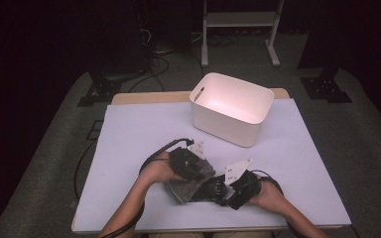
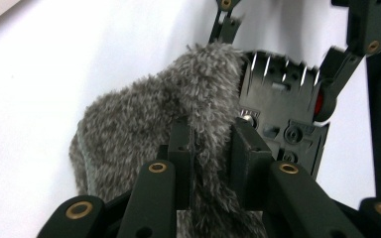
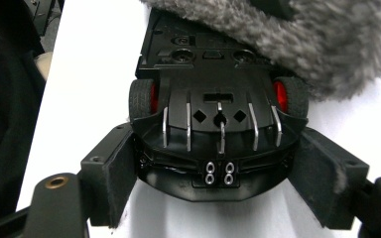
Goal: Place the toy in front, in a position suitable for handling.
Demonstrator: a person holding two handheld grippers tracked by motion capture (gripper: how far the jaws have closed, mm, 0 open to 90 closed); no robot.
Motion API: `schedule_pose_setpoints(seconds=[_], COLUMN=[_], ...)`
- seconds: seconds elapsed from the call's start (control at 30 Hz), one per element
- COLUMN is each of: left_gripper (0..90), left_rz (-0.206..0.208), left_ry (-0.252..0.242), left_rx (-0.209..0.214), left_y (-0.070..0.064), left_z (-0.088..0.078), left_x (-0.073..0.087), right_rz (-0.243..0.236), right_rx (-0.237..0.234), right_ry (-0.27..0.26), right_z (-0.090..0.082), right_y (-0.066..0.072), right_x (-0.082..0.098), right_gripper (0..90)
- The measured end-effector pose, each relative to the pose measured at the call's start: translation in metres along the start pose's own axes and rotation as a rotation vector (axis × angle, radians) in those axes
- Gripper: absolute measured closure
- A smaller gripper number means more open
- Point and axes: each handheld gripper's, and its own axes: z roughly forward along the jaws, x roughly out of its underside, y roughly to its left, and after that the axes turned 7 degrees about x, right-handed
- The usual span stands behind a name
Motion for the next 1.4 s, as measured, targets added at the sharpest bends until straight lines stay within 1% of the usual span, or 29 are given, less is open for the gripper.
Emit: schedule_pose_setpoints(seconds=[0.1, 0.13, 0.17, 0.2, 0.27, 0.3, 0.33, 0.4, 0.43, 0.53, 0.7, 0.8, 0.87, 0.93, 1.0, 1.07, 1.13, 1.17, 1.27, 1.3, 1.33, 1.37, 1.4], left_gripper=[73.7, 73.7, 73.6, 73.6, 73.6, 73.6, 73.3, 73.3, 73.4, 73.3, 72.8, 72.8, 72.8, 72.8, 72.8, 72.9, 72.9, 72.9, 72.9, 72.9, 72.9, 72.9, 72.8], left_rz=[0.027, 0.027, 0.048, 0.057, 0.073, 0.083, 0.081, 0.072, 0.060, 0.036, -0.029, -0.055, -0.070, -0.084, -0.084, -0.082, -0.078, -0.078, -0.050, -0.024, -0.014, 0.006, 0.006], left_ry=[-0.010, -0.010, -0.016, -0.018, -0.020, -0.012, -0.009, 0.007, 0.009, 0.019, 0.021, 0.029, 0.031, 0.018, 0.009, 0.003, -0.019, -0.019, -0.023, -0.031, -0.039, -0.043, -0.043], left_rx=[0.031, 0.031, 0.051, 0.060, 0.074, 0.078, 0.081, 0.067, 0.063, 0.056, 0.040, 0.028, 0.022, 0.024, 0.030, 0.037, 0.061, 0.061, 0.084, 0.101, 0.111, 0.130, 0.130], left_y=[-0.003, -0.003, -0.007, -0.008, -0.011, -0.012, -0.012, -0.011, -0.011, -0.009, -0.007, -0.005, -0.005, -0.004, -0.004, -0.003, -0.004, -0.004, -0.006, -0.009, -0.010, -0.012, -0.012], left_z=[0.005, 0.005, 0.012, 0.014, 0.016, 0.016, 0.016, 0.014, 0.012, 0.006, -0.007, -0.013, -0.017, -0.019, -0.019, -0.018, -0.014, -0.014, -0.005, 0.001, 0.003, 0.007, 0.007], left_x=[-0.009, -0.009, -0.017, -0.020, -0.023, -0.024, -0.023, -0.018, -0.016, -0.001, 0.030, 0.044, 0.051, 0.057, 0.059, 0.059, 0.054, 0.054, 0.041, 0.030, 0.026, 0.019, 0.019], right_rz=[-0.001, 0.000, 0.003, 0.005, 0.006, -0.003, -0.007, -0.006, -0.006, -0.005, -0.012, -0.014, -0.012, -0.010, -0.011, -0.007, -0.014, -0.011, -0.012, -0.015, -0.014, -0.008, -0.008], right_rx=[0.000, -0.001, -0.001, -0.003, -0.004, -0.003, -0.002, -0.004, -0.008, -0.009, -0.013, -0.013, -0.016, -0.017, -0.021, -0.023, -0.021, -0.021, -0.017, -0.012, -0.015, -0.017, -0.017], right_ry=[0.001, 0.001, 0.002, 0.004, 0.011, 0.013, 0.012, 0.010, 0.009, 0.007, 0.006, 0.008, 0.008, 0.008, 0.009, 0.009, 0.016, 0.018, 0.018, 0.029, 0.027, 0.025, 0.025], right_z=[0.000, 0.000, 0.001, 0.001, 0.001, 0.002, 0.002, 0.002, 0.002, 0.002, 0.001, 0.001, 0.000, -0.001, -0.001, -0.001, 0.000, 0.000, 0.000, 0.001, 0.002, 0.002, 0.002], right_y=[0.000, 0.000, 0.000, 0.000, 0.001, 0.001, 0.001, 0.000, 0.000, -0.001, -0.003, -0.004, -0.005, -0.006, -0.008, -0.009, -0.008, -0.008, -0.009, -0.009, -0.009, -0.009, -0.009], right_x=[0.000, 0.000, 0.000, 0.000, 0.001, 0.001, 0.002, 0.002, 0.002, 0.003, 0.005, 0.005, 0.007, 0.008, 0.009, 0.009, 0.009, 0.009, 0.008, 0.008, 0.008, 0.009, 0.009], right_gripper=[23.2, 23.2, 23.2, 23.2, 23.3, 23.3, 23.3, 23.3, 23.3, 23.3, 23.3, 23.3, 23.3, 23.2, 23.2, 23.2, 23.1, 23.1, 23.2, 23.2, 23.3, 23.2, 23.2])
